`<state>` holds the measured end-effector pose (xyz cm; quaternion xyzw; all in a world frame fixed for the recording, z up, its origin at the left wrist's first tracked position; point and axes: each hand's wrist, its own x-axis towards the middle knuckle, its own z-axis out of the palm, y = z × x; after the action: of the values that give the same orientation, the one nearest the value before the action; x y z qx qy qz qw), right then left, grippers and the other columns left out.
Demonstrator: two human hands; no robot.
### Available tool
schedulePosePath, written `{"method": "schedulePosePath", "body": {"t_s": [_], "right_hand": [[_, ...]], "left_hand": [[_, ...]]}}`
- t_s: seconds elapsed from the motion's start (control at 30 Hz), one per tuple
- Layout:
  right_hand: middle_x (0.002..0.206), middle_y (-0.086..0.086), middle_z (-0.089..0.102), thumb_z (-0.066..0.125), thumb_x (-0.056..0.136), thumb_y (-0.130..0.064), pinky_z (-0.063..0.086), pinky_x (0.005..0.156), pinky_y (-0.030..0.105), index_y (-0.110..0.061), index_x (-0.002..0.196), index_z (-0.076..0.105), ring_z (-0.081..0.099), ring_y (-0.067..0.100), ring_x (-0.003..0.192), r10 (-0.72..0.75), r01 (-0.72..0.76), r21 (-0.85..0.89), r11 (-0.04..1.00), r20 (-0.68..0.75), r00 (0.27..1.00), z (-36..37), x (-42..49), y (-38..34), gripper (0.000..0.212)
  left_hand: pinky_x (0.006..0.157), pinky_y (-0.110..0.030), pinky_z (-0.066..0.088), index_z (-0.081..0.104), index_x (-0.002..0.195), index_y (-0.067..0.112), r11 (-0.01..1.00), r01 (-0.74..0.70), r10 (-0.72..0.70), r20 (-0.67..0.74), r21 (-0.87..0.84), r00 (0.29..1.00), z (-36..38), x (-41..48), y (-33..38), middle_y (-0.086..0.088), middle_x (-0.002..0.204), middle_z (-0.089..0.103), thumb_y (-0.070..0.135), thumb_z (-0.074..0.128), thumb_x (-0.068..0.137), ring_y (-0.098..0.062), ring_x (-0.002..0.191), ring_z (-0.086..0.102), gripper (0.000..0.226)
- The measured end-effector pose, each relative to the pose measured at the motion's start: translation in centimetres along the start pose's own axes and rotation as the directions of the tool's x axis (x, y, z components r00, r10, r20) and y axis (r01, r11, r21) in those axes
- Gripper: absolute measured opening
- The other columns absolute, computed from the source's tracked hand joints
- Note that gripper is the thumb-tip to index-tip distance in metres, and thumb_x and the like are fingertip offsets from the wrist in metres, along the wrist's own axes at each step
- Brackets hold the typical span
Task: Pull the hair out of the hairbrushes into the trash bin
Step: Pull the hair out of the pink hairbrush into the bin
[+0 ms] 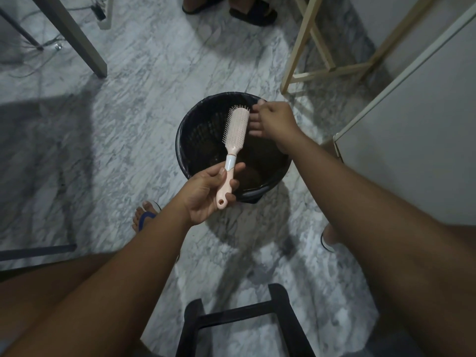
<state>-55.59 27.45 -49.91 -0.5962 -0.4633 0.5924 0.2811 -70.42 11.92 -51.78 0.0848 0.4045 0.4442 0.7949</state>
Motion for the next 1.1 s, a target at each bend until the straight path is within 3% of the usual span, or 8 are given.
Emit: {"method": "schedulePosePath", "body": {"t_s": [0.17, 0.27, 0.4, 0.5, 0.6, 0.8, 0.97, 1.1], "right_hand": [[0.105, 0.023, 0.074, 0.076, 0.087, -0.011, 0.064, 0.076, 0.033, 0.008, 0.119, 0.063, 0.076, 0.028, 0.094, 0.025, -0.044, 0.057, 0.997, 0.299, 0.954, -1.2, -2.4, 1.7, 0.039], [0.108, 0.024, 0.073, 0.069, 0.092, -0.005, 0.064, 0.075, 0.03, 0.007, 0.121, 0.063, 0.077, 0.021, 0.087, 0.011, -0.034, 0.084, 0.996, 0.262, 0.965, -1.5, -2.3, 2.0, 0.032], [0.119, 0.022, 0.069, 0.057, 0.1, -0.008, 0.064, 0.072, 0.03, 0.003, 0.131, 0.056, 0.075, 0.017, 0.081, -0.04, 0.033, 0.085, 0.996, 0.085, 0.996, -1.4, -2.1, 1.6, 0.033], [0.138, 0.011, 0.056, 0.08, 0.083, -0.013, 0.064, 0.077, 0.039, -0.013, 0.152, 0.035, 0.068, 0.02, 0.109, -0.082, 0.093, -0.052, 0.994, 0.196, 0.977, -1.5, -2.2, 1.0, 0.082], [0.152, 0.011, 0.045, 0.094, 0.063, -0.012, 0.064, 0.076, 0.039, -0.017, 0.156, 0.027, 0.07, 0.017, 0.103, -0.095, 0.179, -0.266, 0.947, 0.299, 0.95, -1.6, -2.1, 0.5, 0.115], [0.117, 0.012, 0.073, 0.081, 0.075, 0.005, 0.063, 0.082, 0.035, -0.006, 0.146, 0.045, 0.072, 0.02, 0.105, -0.096, 0.118, -0.046, 0.992, 0.335, 0.937, -2.7, -1.4, 0.1, 0.08], [0.124, 0.017, 0.067, 0.067, 0.096, -0.017, 0.064, 0.071, 0.039, -0.011, 0.14, 0.051, 0.073, 0.028, 0.093, 0.031, -0.067, 0.151, 0.986, 0.232, 0.972, -1.3, -1.2, 0.3, 0.047], [0.141, 0.0, 0.048, 0.086, 0.067, -0.053, 0.061, 0.084, 0.043, -0.023, 0.143, 0.038, 0.058, 0.02, 0.118, 0.031, 0.008, -0.263, 0.965, 0.143, 0.989, 0.8, -1.0, 0.9, 0.095]], "left_hand": [[0.051, -0.021, 0.043, 0.051, 0.136, 0.004, 0.999, -0.025, 0.024, -0.04, -0.029, 0.999, 0.1, 0.3, 0.0, -0.005, 0.124, 0.066, 0.007, 0.038, 0.104, -0.012, 0.071, 0.055, 0.035], [0.052, -0.021, 0.043, 0.05, 0.137, 0.004, 0.998, -0.018, 0.017, -0.03, -0.054, 0.999, 0.2, 0.3, 0.0, -0.005, 0.123, 0.067, 0.007, 0.037, 0.103, -0.012, 0.072, 0.055, 0.036], [0.053, -0.021, 0.043, 0.046, 0.141, 0.002, 0.996, -0.026, 0.023, -0.031, -0.08, 0.999, 0.3, 0.3, 0.2, -0.005, 0.123, 0.068, 0.007, 0.037, 0.103, -0.012, 0.074, 0.055, 0.039], [0.054, -0.021, 0.043, 0.045, 0.142, 0.003, 0.998, -0.017, 0.016, -0.026, -0.067, 1.0, 0.4, 0.4, 0.2, -0.005, 0.124, 0.067, 0.008, 0.037, 0.103, -0.012, 0.074, 0.055, 0.04], [0.055, -0.021, 0.043, 0.044, 0.144, 0.006, 0.998, 0.015, -0.013, 0.028, -0.054, 1.0, 0.6, 0.3, 0.4, -0.005, 0.122, 0.066, 0.006, 0.038, 0.101, -0.011, 0.074, 0.056, 0.044], [0.053, -0.021, 0.045, 0.041, 0.146, 0.005, 0.996, 0.04, -0.033, 0.089, -0.074, 0.995, 0.1, 0.1, 0.8, -0.004, 0.119, 0.067, 0.007, 0.043, 0.095, -0.01, 0.072, 0.058, 0.051], [0.053, -0.022, 0.043, 0.047, 0.141, 0.005, 0.999, 0.017, -0.016, 0.026, -0.039, 1.0, 0.3, 0.4, 0.5, -0.004, 0.123, 0.066, 0.005, 0.039, 0.101, -0.011, 0.073, 0.055, 0.041], [0.053, -0.025, 0.047, 0.05, 0.14, 0.007, 0.997, 0.028, -0.027, -0.022, 0.078, 0.999, 0.8, 0.9, -0.3, -0.006, 0.128, 0.064, 0.005, 0.04, 0.103, -0.013, 0.075, 0.055, 0.038]]}}
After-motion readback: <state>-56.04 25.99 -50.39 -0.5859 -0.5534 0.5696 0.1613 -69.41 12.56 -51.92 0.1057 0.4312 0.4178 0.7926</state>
